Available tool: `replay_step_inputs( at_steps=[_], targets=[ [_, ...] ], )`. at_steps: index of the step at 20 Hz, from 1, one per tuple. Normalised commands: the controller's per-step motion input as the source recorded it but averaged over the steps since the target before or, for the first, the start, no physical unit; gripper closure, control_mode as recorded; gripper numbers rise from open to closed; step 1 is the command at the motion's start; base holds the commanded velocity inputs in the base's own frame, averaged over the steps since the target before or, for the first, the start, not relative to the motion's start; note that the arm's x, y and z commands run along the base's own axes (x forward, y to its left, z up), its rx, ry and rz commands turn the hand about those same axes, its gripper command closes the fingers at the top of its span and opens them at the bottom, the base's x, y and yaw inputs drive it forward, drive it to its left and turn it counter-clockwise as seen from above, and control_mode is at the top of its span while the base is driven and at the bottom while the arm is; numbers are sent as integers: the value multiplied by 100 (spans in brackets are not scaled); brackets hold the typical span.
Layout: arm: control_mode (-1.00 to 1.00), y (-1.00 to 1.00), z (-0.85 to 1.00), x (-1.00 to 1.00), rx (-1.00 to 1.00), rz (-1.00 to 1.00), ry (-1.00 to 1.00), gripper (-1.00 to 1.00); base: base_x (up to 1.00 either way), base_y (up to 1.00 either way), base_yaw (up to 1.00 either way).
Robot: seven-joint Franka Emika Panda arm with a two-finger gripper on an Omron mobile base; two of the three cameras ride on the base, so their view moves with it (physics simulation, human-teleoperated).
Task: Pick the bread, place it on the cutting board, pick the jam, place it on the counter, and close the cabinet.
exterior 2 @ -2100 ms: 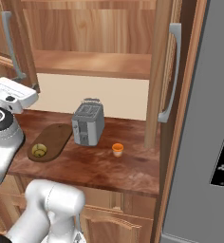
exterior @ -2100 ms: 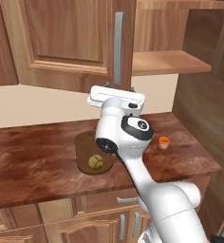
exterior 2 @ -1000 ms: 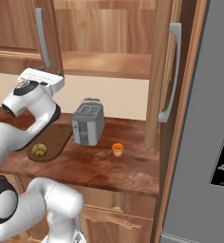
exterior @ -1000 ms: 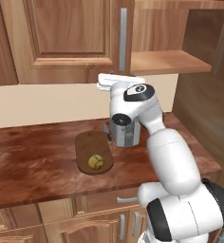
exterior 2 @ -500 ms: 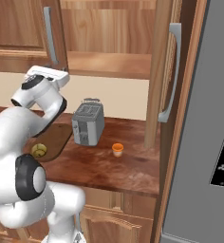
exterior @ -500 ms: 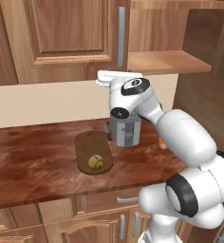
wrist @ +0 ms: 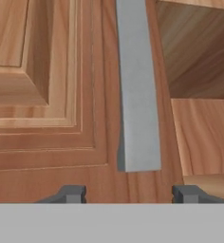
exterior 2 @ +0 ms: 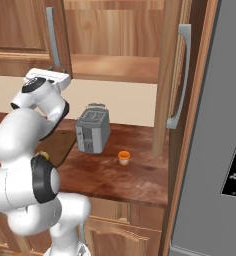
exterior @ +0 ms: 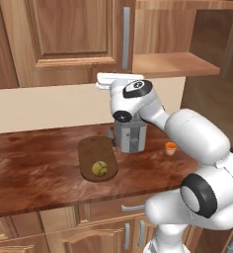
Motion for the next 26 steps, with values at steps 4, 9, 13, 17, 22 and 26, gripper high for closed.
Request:
replay_step_inputs(
  at_steps=[4, 9, 13, 17, 22, 26],
  targets=[
    [-100, 0, 0, 16, 0, 0, 2, -100, 0, 0, 0],
    [-100, -5, 0, -8, 0, 0, 1, -100, 0, 0, 0],
    [-100, -19, 0, -33, 0, 0, 0, -100, 0, 0, 0],
    [-100, -19, 0, -54, 0, 0, -1, -100, 0, 0, 0],
    [-100, -14, 0, -57, 0, 0, 0, -100, 0, 0, 0],
    [-100, -7, 0, -47, 0, 0, -4, -100, 0, 0, 0]
  ],
)
